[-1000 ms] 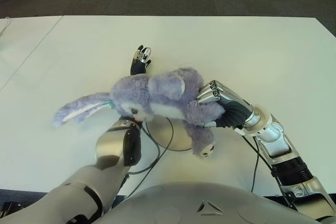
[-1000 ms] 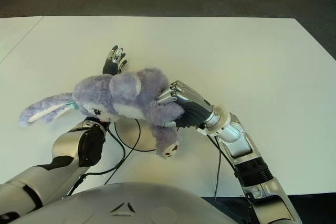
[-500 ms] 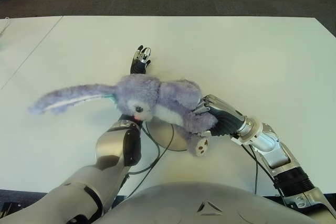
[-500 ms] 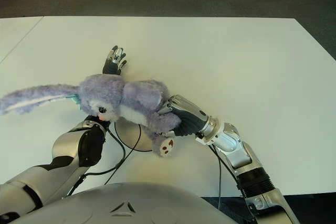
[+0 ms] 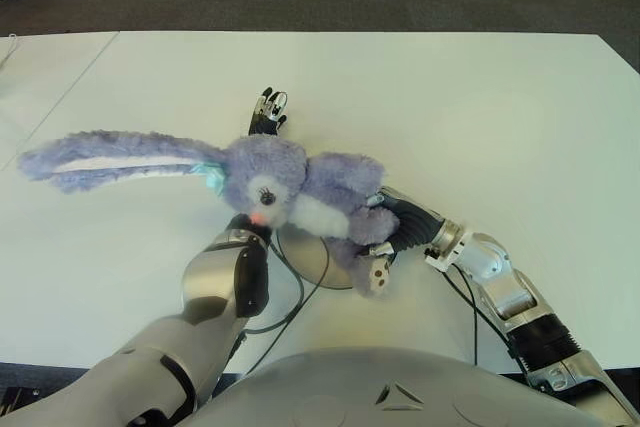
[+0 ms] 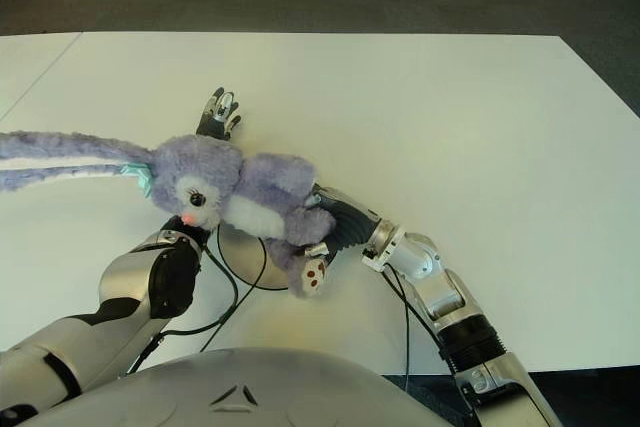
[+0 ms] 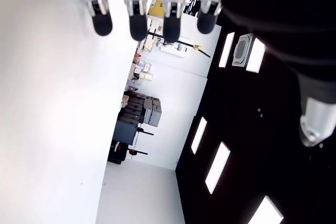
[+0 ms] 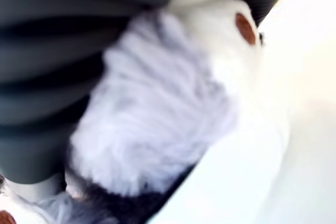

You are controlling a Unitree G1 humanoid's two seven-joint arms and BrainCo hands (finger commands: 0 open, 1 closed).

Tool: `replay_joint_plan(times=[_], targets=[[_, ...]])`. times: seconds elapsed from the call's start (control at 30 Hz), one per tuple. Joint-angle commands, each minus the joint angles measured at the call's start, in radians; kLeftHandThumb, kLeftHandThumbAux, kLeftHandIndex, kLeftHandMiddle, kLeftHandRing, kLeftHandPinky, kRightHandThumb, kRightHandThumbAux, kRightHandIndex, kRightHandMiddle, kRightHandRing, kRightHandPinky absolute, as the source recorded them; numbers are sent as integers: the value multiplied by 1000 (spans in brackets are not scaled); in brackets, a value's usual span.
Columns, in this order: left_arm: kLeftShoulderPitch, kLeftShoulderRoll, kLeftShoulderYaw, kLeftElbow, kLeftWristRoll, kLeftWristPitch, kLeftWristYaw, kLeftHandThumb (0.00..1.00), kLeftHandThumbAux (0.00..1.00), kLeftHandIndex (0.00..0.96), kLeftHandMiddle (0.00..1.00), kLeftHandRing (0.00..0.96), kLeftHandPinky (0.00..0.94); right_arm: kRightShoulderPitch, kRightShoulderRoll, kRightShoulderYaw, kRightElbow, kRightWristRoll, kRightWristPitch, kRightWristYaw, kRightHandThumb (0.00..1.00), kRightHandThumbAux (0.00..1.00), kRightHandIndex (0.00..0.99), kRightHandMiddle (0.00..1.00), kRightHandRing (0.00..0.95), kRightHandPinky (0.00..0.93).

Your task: Put the doll into the plate.

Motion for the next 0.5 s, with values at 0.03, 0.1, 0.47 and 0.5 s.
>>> replay_joint_plan(times=[0.03, 0.1, 0.47, 0.5], targets=[[204, -43, 5, 134, 2, 128, 8, 0, 510, 15, 104, 94, 77, 45, -76, 88, 42, -4, 206, 206, 53, 585, 13, 43, 63, 75], [204, -43, 4, 134, 3, 128, 10, 0, 511, 13, 103, 94, 77, 35, -94, 102, 30, 10, 242, 255, 34, 550, 1, 5, 9, 9], [202, -42, 3, 134, 3, 131, 8, 0, 508, 25, 110, 94, 71, -64, -152, 182, 89, -11, 191, 423, 1, 341, 0, 0, 0, 0], [201, -42, 4, 134, 2, 133, 8, 0, 509, 20, 108, 94, 70, -71, -153, 185, 99, -18, 177, 423, 0, 326, 0, 0, 0, 0]])
